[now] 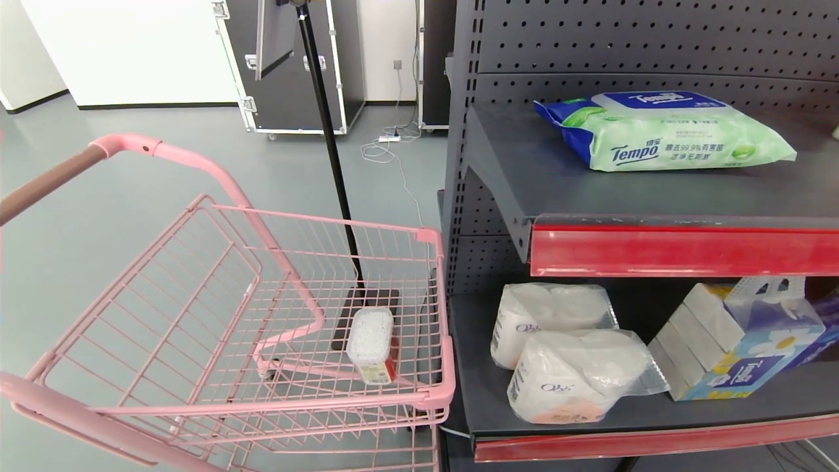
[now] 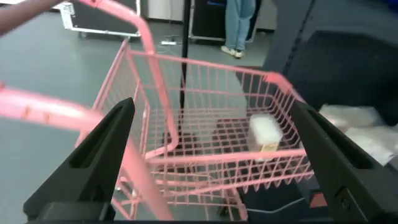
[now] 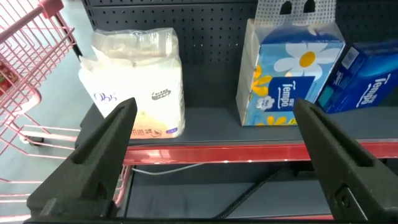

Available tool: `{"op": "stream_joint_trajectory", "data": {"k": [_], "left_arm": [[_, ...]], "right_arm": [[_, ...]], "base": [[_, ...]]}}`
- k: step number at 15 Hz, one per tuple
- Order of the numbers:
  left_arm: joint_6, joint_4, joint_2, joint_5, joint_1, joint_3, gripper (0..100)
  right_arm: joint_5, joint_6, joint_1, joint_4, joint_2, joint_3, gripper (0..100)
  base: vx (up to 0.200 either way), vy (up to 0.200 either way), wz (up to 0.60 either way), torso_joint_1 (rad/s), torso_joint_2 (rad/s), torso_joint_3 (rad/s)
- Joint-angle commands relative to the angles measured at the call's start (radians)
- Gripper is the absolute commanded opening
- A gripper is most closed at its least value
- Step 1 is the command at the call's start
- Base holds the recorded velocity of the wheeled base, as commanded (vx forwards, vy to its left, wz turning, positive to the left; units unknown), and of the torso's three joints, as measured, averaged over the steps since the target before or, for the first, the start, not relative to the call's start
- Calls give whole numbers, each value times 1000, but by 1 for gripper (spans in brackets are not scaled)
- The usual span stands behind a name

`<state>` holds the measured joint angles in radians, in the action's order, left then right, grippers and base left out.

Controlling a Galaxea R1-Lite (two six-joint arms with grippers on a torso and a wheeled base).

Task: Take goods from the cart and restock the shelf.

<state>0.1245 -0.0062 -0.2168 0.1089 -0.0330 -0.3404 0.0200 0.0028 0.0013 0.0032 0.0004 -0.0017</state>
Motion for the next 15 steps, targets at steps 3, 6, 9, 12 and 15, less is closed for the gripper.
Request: {"op": "stream_joint_trajectory", "data": {"k": [3, 6, 9, 12, 15], "left_arm": [[-86, -1, -803, 153, -93, -382, 100], [-86, 25, -961, 121, -237, -387, 100], [-86, 37, -1148, 60, -257, -390, 100], [-86, 101, -1244, 52, -312, -442, 100], [-80, 146, -1328, 52, -393, -522, 100]], "right_arm": [[-2, 0, 0, 0, 0, 0, 100], [-2, 0, 0, 0, 0, 0, 100], [-2, 0, 0, 0, 0, 0, 100], [-2, 0, 0, 0, 0, 0, 100], [-2, 0, 0, 0, 0, 0, 100]], "base": [[0, 0, 0, 0, 0, 0], [0, 0, 0, 0, 0, 0], [0, 0, 0, 0, 0, 0], [0, 0, 0, 0, 0, 0], [0, 0, 0, 0, 0, 0]]}}
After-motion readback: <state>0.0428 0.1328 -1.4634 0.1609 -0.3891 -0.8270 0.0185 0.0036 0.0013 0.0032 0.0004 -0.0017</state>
